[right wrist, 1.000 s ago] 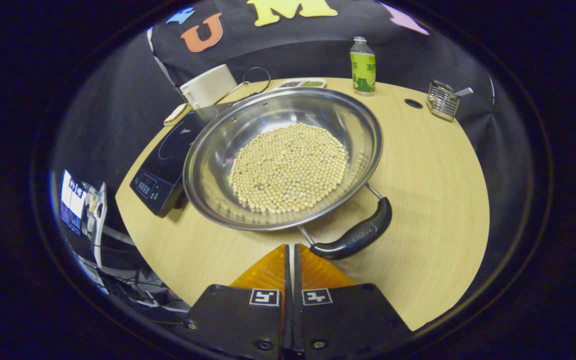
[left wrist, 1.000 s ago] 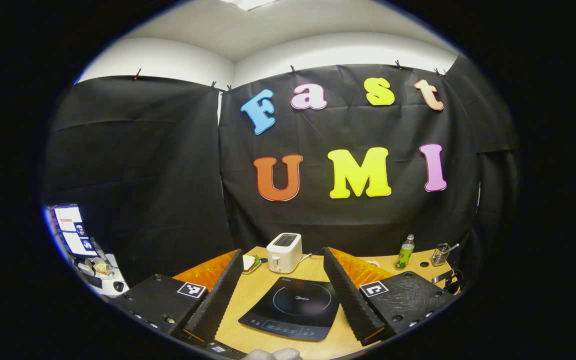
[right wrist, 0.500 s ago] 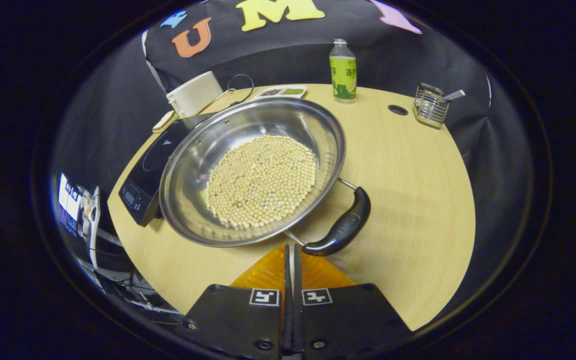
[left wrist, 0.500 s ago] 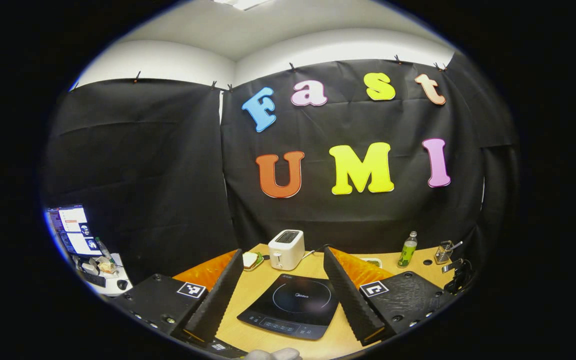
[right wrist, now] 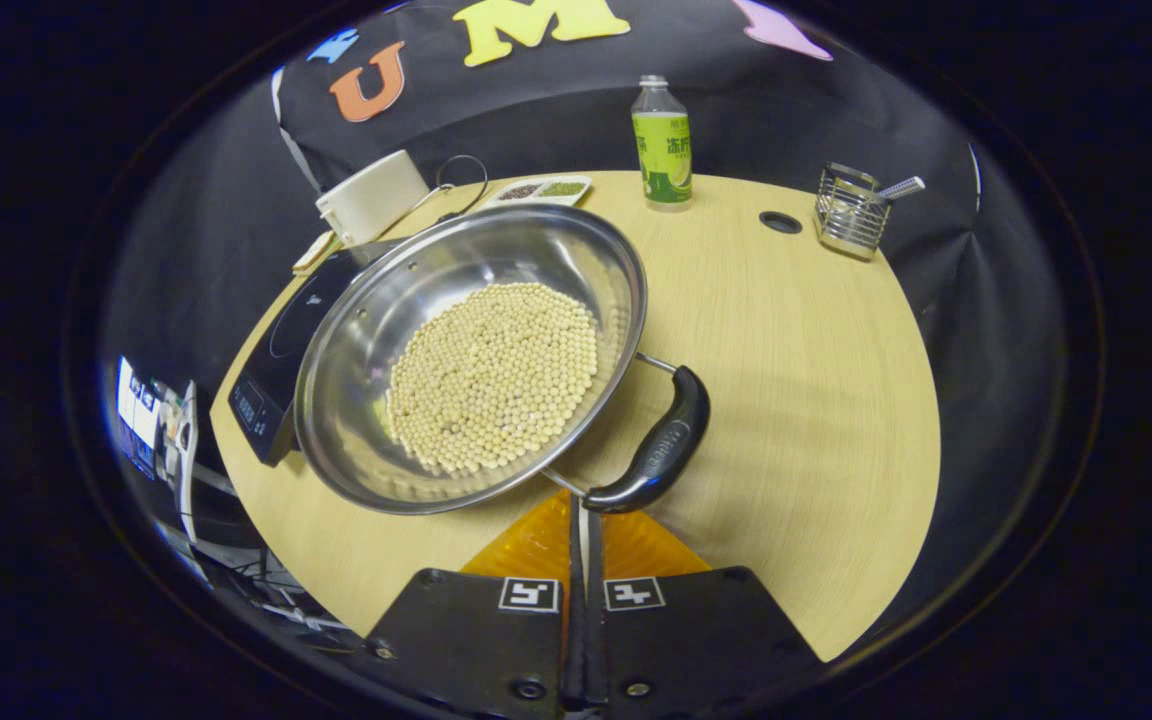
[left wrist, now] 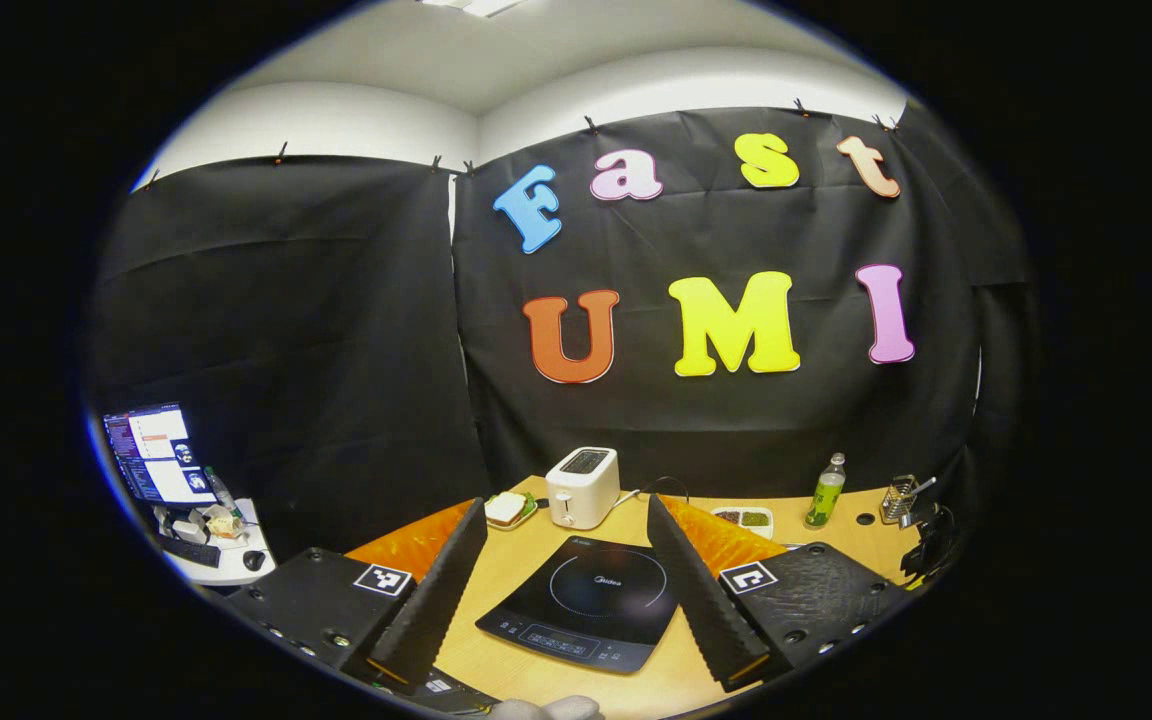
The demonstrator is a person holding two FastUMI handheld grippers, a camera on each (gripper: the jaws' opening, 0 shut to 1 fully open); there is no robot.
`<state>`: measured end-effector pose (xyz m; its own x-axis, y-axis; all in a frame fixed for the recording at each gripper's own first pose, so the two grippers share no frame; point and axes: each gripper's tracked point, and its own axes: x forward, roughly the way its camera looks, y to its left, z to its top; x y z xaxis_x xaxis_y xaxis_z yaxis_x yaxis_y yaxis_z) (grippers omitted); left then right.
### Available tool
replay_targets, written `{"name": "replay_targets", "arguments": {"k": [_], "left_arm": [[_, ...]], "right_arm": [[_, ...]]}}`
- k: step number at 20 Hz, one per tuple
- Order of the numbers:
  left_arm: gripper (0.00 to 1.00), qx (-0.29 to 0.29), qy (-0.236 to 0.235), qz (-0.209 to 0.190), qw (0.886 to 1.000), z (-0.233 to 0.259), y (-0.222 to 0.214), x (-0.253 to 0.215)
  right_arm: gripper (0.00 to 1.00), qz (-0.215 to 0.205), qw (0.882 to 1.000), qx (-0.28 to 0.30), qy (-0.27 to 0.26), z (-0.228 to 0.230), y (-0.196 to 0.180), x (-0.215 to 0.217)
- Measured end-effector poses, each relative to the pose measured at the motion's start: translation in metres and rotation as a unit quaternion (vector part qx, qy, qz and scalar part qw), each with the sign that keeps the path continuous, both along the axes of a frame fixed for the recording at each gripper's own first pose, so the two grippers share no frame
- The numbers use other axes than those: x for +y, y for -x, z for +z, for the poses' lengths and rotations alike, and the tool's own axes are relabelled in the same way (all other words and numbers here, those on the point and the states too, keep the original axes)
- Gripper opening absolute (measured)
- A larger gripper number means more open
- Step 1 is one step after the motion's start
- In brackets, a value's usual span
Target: First push the handle of the pot to place it horizontally, then grasp the pot with both hands and set it on the induction cooktop.
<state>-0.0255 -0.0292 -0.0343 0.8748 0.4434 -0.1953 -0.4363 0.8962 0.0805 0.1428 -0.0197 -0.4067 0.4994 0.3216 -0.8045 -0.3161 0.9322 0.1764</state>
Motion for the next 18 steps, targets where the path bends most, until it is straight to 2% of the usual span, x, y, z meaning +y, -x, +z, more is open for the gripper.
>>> {"name": "replay_targets", "arguments": {"k": [1, 2, 3, 5, 9, 10, 11, 18], "left_arm": [[0.96, 0.001, -0.001, 0.001, 1.0, 0.001, 0.0, -0.001], [0.96, 0.001, -0.002, 0.004, 1.0, 0.002, 0.001, -0.001], [0.96, 0.001, -0.003, 0.007, 1.0, 0.003, 0.002, 0.0], [0.97, 0.004, -0.002, 0.012, 1.0, 0.001, 0.005, 0.0], [0.97, 0.008, 0.0, 0.02, 1.0, -0.003, 0.007, -0.001], [0.97, 0.009, -0.002, 0.021, 1.0, -0.004, 0.007, -0.001], [0.97, 0.01, -0.003, 0.021, 1.0, -0.004, 0.007, -0.001], [0.97, 0.007, -0.002, 0.014, 1.0, -0.003, 0.004, -0.007]], "right_arm": [[0.03, -0.004, 1.0, 0.001, -0.001, 0.0, -0.003, -0.003], [0.0, -0.008, 1.0, 0.003, -0.003, 0.0, -0.006, -0.005], [0.04, -0.012, 1.0, 0.003, -0.005, 0.0, -0.009, -0.009], [0.0, -0.018, 1.0, 0.004, -0.009, 0.002, -0.014, -0.014], [0.03, -0.02, 1.0, -0.003, -0.004, 0.005, -0.026, -0.018], [0.0, -0.02, 1.0, -0.005, -0.003, 0.005, -0.029, -0.019], [0.03, -0.021, 1.0, -0.006, -0.002, 0.006, -0.032, -0.02], [0.0, -0.034, 0.999, -0.014, 0.002, 0.007, -0.055, -0.036]]}}
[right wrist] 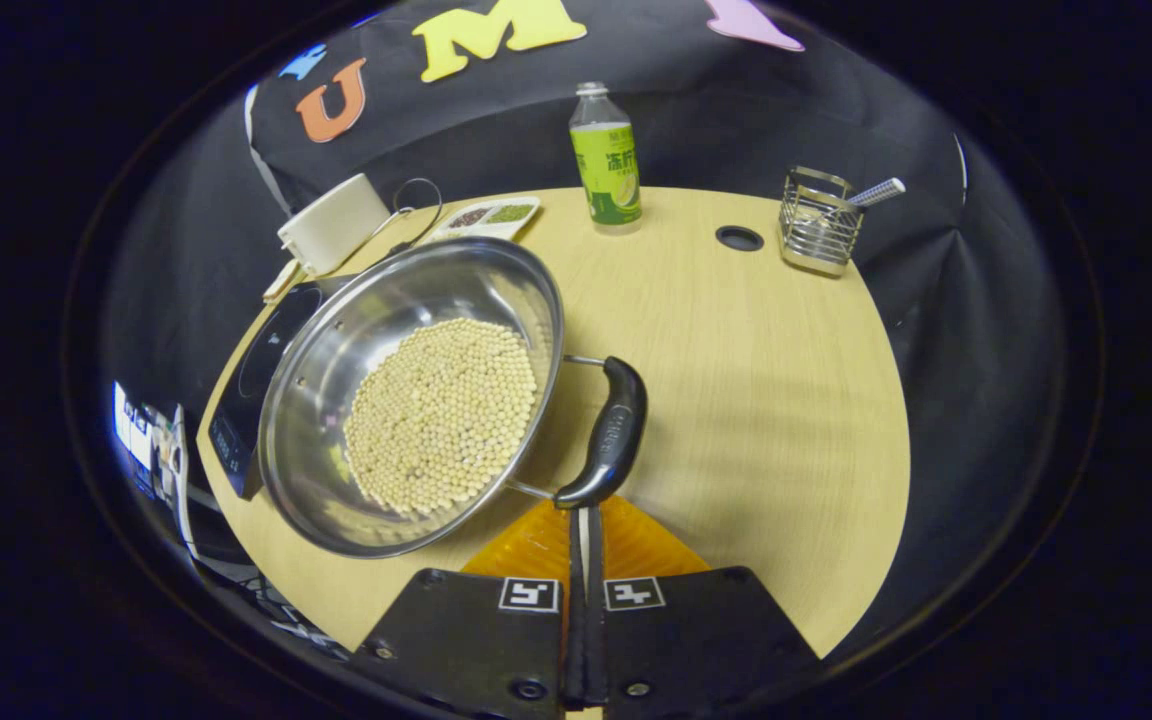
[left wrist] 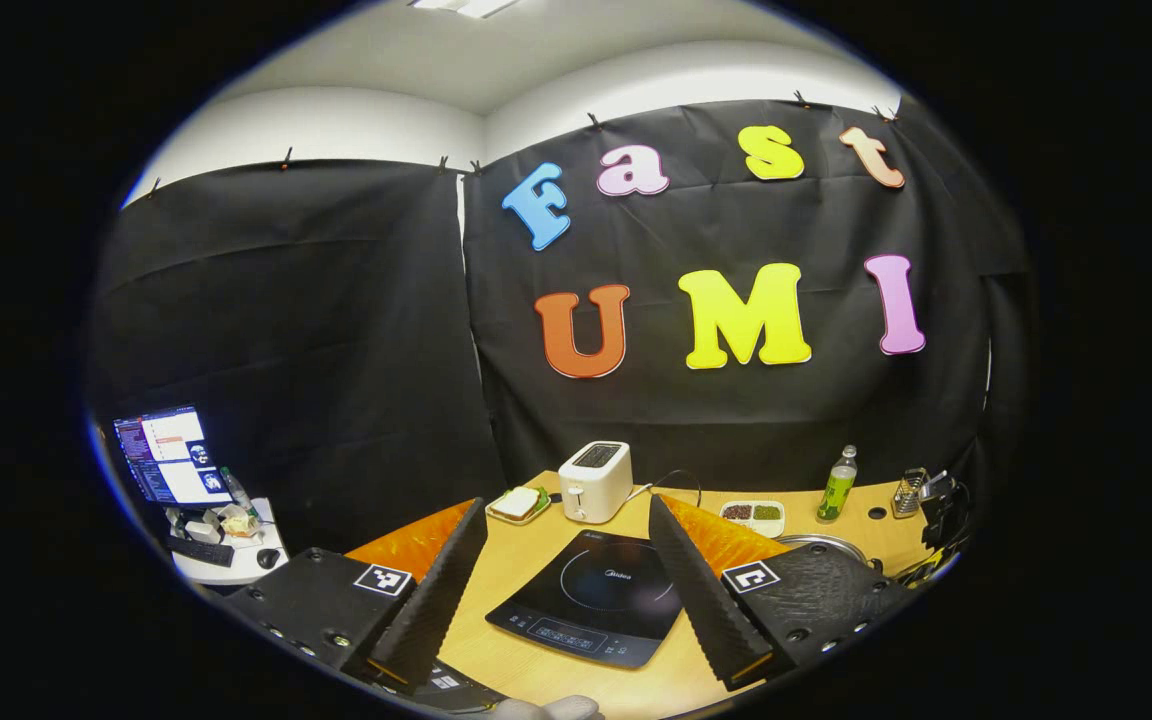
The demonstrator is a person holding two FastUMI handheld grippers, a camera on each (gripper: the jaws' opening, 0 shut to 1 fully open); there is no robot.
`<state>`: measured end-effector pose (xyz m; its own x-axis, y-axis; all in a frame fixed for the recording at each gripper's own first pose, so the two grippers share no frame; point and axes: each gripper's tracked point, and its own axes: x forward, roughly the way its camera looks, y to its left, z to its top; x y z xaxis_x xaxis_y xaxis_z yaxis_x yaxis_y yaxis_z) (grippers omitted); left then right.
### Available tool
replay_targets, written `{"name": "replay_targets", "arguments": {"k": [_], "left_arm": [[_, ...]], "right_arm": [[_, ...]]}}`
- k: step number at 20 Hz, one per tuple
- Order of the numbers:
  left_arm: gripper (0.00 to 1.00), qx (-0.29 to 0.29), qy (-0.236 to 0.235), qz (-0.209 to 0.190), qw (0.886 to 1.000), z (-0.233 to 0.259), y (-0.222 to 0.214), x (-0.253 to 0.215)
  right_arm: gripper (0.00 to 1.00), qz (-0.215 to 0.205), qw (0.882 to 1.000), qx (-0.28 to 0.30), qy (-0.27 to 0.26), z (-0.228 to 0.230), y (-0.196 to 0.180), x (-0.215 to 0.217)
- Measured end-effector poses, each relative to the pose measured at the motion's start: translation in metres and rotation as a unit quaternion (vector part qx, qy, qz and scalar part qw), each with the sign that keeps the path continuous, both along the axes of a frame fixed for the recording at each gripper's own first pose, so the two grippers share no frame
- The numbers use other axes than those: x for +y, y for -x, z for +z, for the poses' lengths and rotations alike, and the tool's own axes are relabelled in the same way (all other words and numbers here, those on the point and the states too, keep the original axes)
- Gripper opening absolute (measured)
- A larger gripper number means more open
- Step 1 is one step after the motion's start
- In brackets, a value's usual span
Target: First push the handle of the pot to place it horizontally, then grasp the pot with both hands and set it on the induction cooktop.
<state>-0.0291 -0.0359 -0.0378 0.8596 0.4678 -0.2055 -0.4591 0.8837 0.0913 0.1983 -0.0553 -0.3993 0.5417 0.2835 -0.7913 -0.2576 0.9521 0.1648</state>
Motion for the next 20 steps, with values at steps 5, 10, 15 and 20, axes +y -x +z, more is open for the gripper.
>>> {"name": "replay_targets", "arguments": {"k": [5, 10, 15, 20], "left_arm": [[0.96, -0.01, 0.025, -0.016, 1.0, -0.012, -0.007, 0.0], [0.96, 0.002, 0.072, -0.079, 0.994, -0.052, -0.039, -0.004], [0.97, 0.027, 0.14, -0.13, 0.981, -0.107, -0.077, -0.007], [0.95, 0.099, 0.182, -0.193, 0.959, -0.18, -0.115, -0.02]], "right_arm": [[0.0, -0.006, 1.0, -0.007, 0.0, 0.004, 0.002, -0.002], [0.01, -0.025, 0.999, -0.032, 0.008, 0.021, 0.016, -0.009], [0.57, -0.036, 0.996, -0.074, 0.036, 0.053, 0.032, -0.022], [0.85, -0.061, 0.991, -0.106, 0.055, 0.077, 0.037, -0.023]]}}
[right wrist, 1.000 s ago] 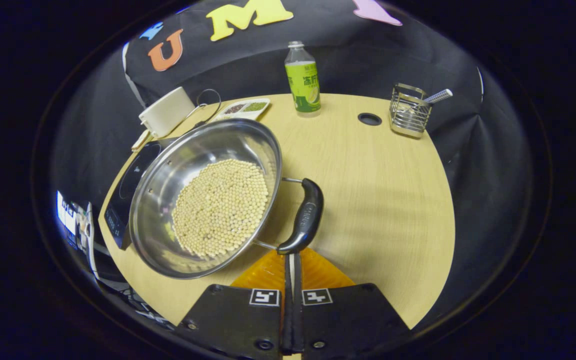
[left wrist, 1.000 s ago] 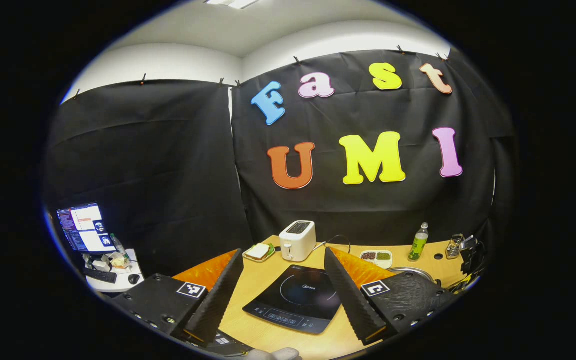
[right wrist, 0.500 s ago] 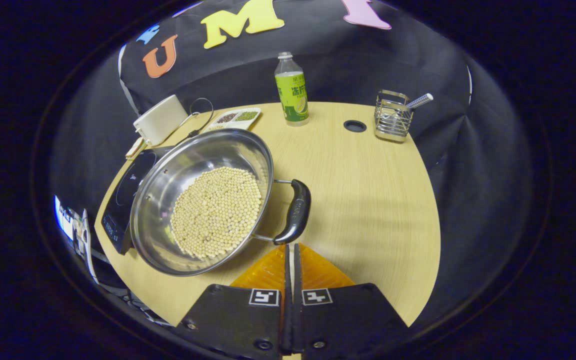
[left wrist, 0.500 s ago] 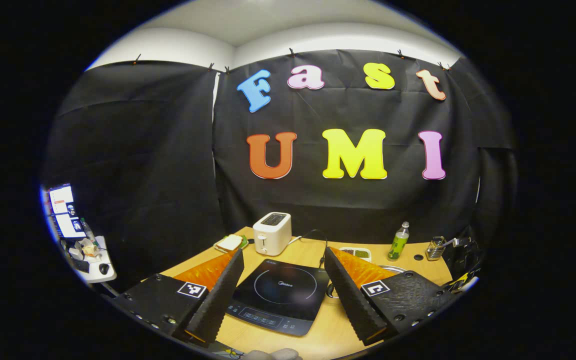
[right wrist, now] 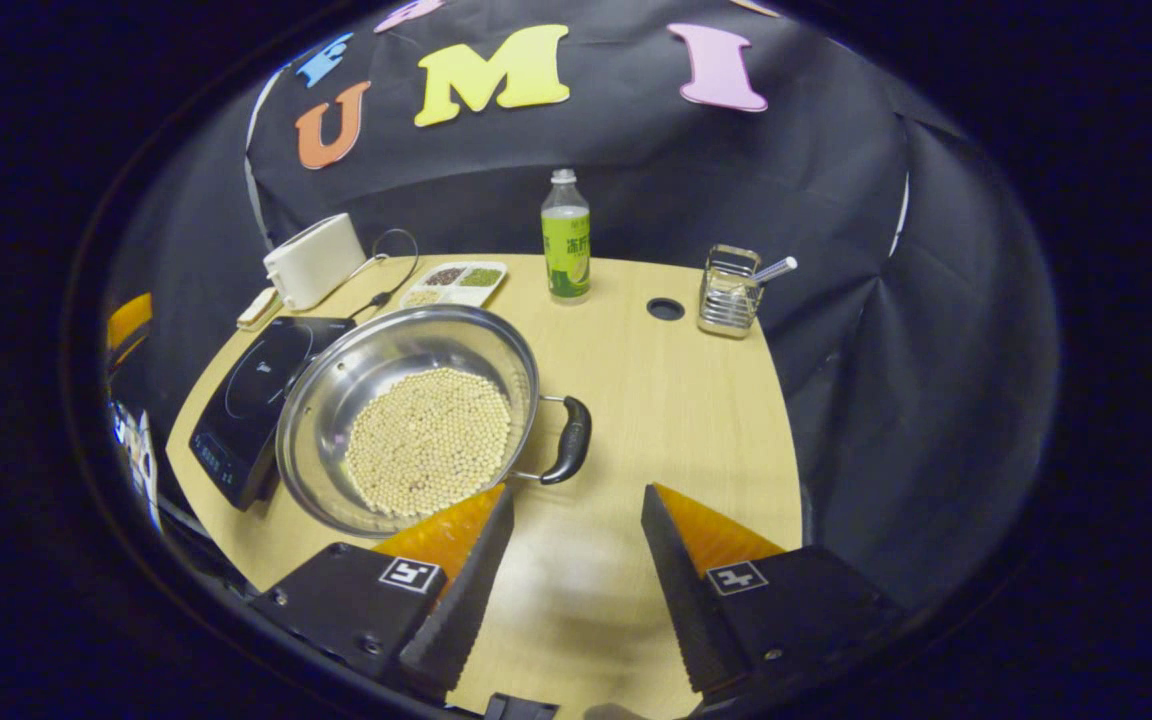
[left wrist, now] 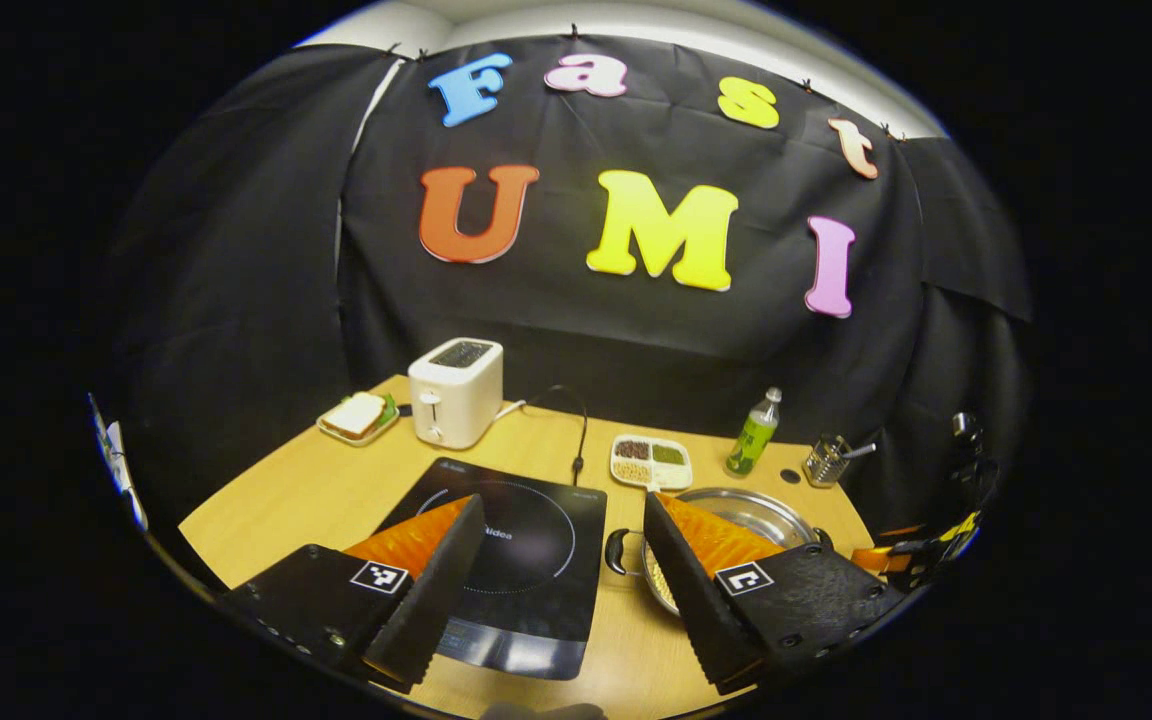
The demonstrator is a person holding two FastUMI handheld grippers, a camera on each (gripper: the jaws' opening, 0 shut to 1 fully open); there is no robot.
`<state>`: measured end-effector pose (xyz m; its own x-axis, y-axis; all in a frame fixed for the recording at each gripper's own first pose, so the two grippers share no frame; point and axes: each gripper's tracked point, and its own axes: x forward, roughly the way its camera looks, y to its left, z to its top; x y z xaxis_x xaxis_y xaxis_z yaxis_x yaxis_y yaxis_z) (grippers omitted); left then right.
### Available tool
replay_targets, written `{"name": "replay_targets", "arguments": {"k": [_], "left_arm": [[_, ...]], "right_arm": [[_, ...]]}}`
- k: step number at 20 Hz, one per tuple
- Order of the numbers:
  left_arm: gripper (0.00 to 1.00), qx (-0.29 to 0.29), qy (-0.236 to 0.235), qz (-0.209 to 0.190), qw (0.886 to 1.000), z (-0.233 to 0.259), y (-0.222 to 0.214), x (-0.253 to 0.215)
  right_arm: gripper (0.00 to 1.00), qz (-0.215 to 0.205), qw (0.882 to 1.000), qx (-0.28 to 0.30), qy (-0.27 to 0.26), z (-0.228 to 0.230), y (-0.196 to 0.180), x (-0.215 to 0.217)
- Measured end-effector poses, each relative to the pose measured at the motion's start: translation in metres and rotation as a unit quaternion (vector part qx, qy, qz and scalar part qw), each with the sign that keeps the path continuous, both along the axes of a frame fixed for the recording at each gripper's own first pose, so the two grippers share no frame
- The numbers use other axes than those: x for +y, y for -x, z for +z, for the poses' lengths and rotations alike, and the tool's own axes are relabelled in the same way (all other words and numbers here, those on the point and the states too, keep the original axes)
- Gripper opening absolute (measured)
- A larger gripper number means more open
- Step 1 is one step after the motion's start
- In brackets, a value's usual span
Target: First push the handle of the pot to place it horizontally, then grasp the pot with both hands and set it on the induction cooktop.
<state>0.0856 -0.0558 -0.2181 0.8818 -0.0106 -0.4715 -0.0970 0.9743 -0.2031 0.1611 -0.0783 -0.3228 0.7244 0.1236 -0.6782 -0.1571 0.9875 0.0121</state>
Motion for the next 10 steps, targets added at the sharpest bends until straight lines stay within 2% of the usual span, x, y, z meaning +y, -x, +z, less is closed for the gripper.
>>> {"name": "replay_targets", "arguments": {"k": [5, 6, 9, 10], "left_arm": [[0.96, 0.085, 0.055, -0.068, 0.993, -0.081, -0.034, -0.034], [0.96, 0.101, 0.061, -0.078, 0.99, -0.095, -0.039, -0.04], [0.96, 0.121, 0.058, -0.102, 0.986, -0.125, -0.061, -0.052], [0.96, 0.127, 0.06, -0.111, 0.984, -0.134, -0.067, -0.058]], "right_arm": [[0.85, -0.011, 1.0, -0.009, -0.012, 0.005, -0.015, 0.01], [0.82, -0.013, 1.0, -0.01, -0.011, 0.004, -0.019, 0.01], [0.82, -0.012, 1.0, -0.015, -0.014, 0.005, -0.033, 0.014], [0.85, -0.013, 1.0, -0.014, -0.015, 0.003, -0.038, 0.014]]}}
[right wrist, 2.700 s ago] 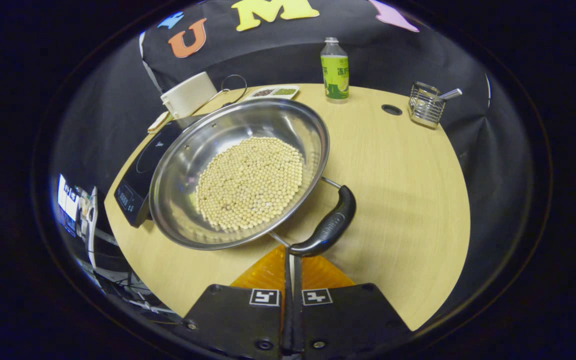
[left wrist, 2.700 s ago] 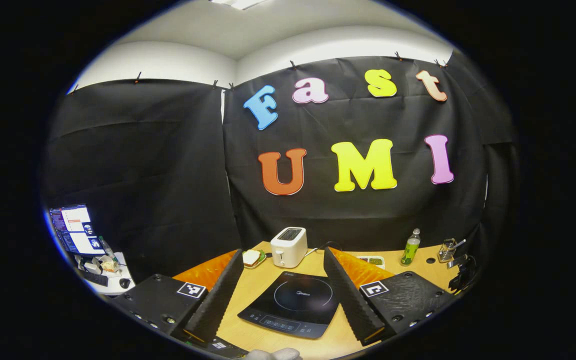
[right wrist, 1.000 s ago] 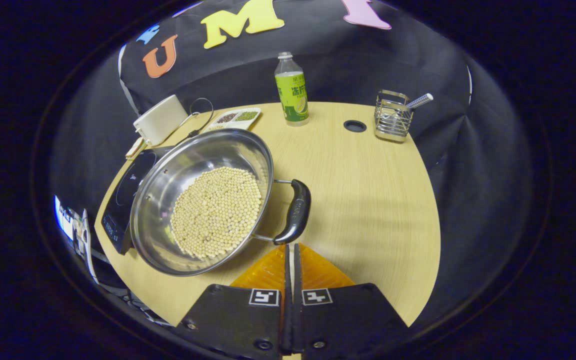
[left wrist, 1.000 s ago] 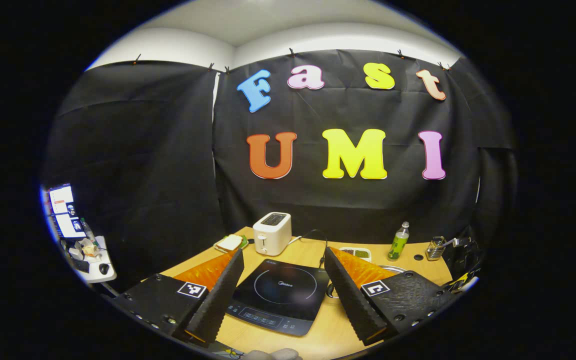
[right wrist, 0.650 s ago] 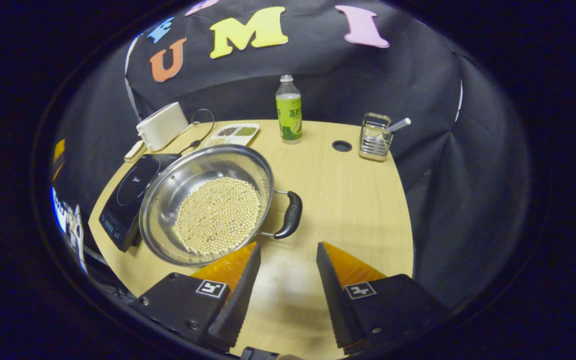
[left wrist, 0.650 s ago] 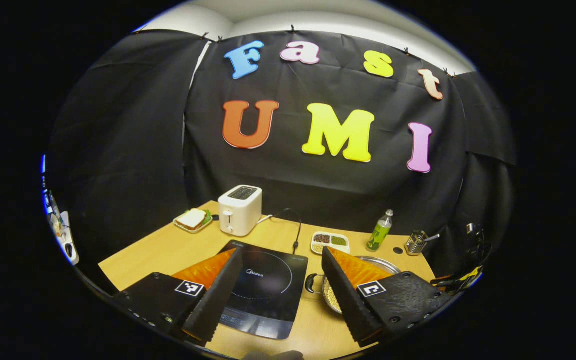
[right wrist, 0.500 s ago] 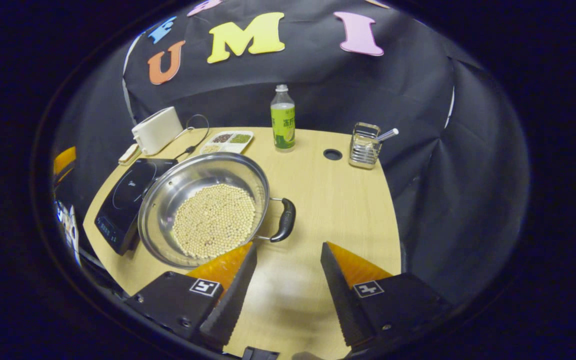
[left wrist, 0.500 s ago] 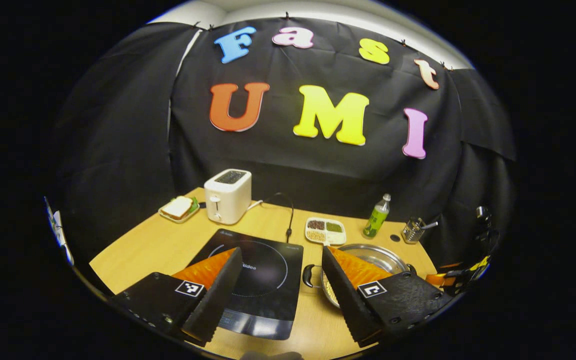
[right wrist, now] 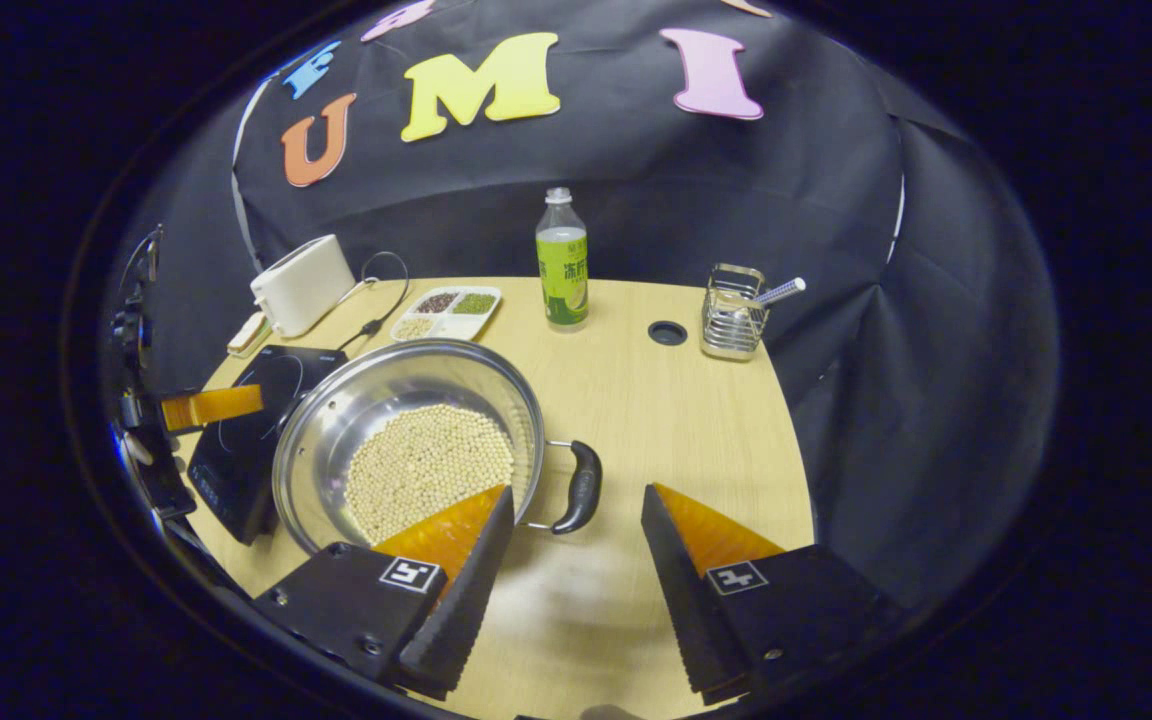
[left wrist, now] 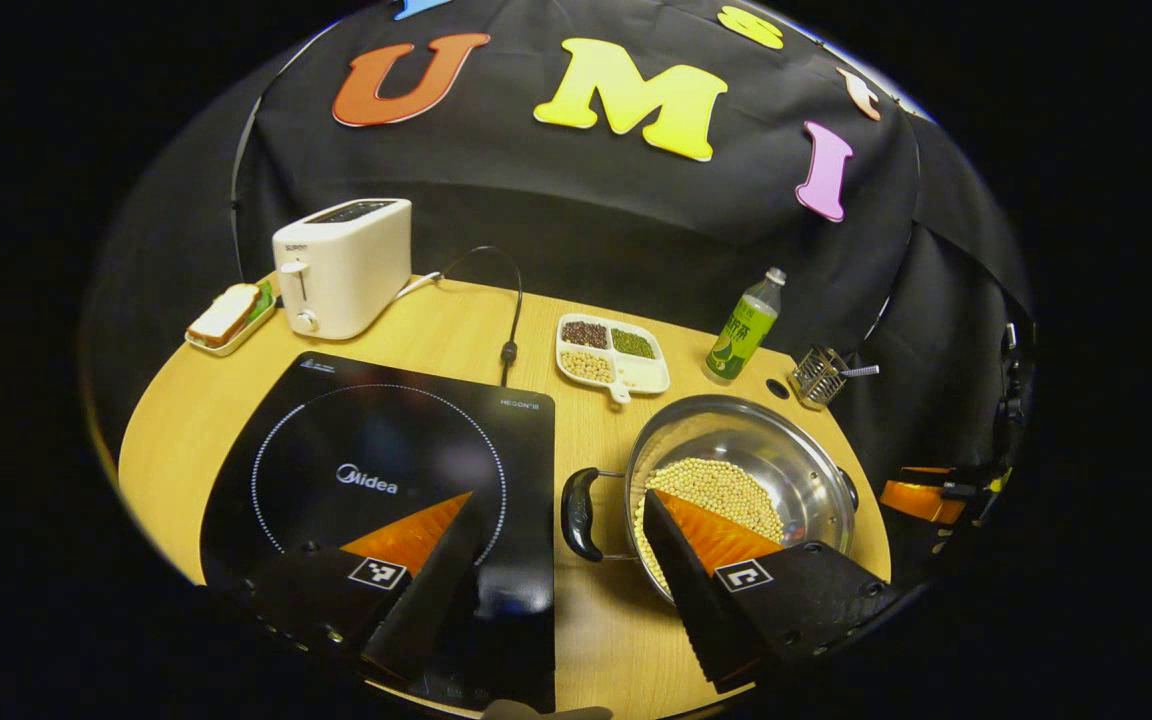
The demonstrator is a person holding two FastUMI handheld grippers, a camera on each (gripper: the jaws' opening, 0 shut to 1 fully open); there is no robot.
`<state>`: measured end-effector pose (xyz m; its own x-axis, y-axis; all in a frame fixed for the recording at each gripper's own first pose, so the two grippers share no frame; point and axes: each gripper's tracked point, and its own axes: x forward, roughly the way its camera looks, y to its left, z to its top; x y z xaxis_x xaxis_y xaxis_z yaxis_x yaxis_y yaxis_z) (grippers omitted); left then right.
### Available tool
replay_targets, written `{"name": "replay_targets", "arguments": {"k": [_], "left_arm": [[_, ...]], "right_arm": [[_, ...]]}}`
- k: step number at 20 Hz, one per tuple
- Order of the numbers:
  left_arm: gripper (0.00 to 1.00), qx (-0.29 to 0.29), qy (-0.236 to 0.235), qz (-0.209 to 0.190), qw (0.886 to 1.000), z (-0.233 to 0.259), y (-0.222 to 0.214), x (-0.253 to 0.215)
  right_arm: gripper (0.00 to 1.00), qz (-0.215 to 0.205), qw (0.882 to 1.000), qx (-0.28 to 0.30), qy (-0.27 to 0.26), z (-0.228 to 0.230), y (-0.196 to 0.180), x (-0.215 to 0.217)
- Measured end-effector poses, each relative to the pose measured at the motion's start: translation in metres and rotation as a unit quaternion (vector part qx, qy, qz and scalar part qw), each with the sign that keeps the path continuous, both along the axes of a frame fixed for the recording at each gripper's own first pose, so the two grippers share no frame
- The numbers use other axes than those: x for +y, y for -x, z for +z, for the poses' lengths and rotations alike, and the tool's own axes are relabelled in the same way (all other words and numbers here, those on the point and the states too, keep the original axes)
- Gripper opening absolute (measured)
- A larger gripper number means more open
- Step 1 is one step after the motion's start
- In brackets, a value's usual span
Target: First push the handle of the pot to place it horizontally, then grasp the pot with both hands and set it on the induction cooktop.
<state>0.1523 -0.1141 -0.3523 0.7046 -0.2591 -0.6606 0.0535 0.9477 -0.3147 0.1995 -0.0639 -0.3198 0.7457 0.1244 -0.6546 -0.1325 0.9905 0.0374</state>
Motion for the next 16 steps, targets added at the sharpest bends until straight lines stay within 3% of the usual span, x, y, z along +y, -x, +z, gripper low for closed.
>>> {"name": "replay_targets", "arguments": {"k": [5, 9, 10, 14, 16], "left_arm": [[0.96, 0.038, 0.0, -0.026, 0.999, -0.028, -0.008, -0.018], [0.96, 0.033, -0.003, -0.043, 0.999, -0.028, -0.019, -0.03], [0.95, 0.034, -0.005, -0.043, 0.998, -0.027, -0.02, -0.032], [0.93, 0.045, 0.006, -0.052, 0.998, -0.027, -0.022, -0.044], [0.93, 0.044, 0.003, -0.05, 0.998, -0.029, -0.023, -0.047]], "right_arm": [[0.82, -0.006, 1.0, 0.019, 0.007, -0.015, -0.022, -0.003], [0.85, -0.02, 0.998, 0.058, -0.001, -0.038, -0.031, -0.005], [0.79, -0.024, 0.998, 0.064, -0.001, -0.04, -0.032, -0.007], [0.75, -0.023, 0.996, 0.089, 0.004, -0.051, -0.032, -0.008], [0.65, -0.025, 0.995, 0.095, 0.004, -0.054, -0.036, -0.006]]}}
